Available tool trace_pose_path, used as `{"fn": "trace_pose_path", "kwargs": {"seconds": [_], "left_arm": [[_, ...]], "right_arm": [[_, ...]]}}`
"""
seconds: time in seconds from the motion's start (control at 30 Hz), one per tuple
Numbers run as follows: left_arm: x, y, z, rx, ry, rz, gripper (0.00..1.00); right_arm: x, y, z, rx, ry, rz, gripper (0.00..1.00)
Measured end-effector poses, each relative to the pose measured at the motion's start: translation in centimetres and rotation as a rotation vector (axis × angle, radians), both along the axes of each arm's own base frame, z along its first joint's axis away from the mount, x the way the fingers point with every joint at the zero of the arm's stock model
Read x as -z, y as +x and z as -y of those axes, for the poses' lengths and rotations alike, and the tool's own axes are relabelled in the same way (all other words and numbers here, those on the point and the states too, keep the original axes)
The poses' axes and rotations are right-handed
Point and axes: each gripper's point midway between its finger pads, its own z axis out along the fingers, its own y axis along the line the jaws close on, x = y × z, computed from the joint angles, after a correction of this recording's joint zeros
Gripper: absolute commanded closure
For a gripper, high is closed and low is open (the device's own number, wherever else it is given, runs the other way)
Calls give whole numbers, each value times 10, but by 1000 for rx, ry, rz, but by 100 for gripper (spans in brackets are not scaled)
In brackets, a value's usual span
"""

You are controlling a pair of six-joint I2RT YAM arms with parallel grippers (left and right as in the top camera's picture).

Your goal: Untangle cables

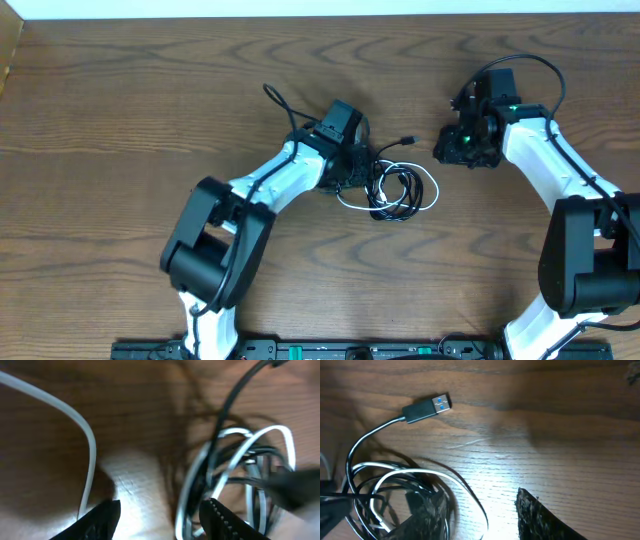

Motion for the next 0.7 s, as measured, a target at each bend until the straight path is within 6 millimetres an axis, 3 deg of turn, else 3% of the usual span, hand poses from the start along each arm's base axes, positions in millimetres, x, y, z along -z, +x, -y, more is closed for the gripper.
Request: {"fn": "trace_pose_path", "kwargs": {"seconds": [0.27, 0.37, 0.47, 0.57, 0.7], "left_arm": [[3, -2, 15, 107, -52, 28, 46], [4, -4, 21, 134, -52, 33, 58], [10, -3, 31, 143, -26, 46, 92], [13, -1, 33, 113, -12, 45, 93], [11, -1, 31, 100, -11, 43, 93]], "right_arm": [[0, 0, -1, -1, 3, -1, 56], [0, 0, -1, -1, 3, -1, 57], [0, 0, -1, -1, 4, -1, 58], [0, -1, -1, 0, 6, -2, 65], [-5, -1, -18, -60, 95, 11, 65]]}}
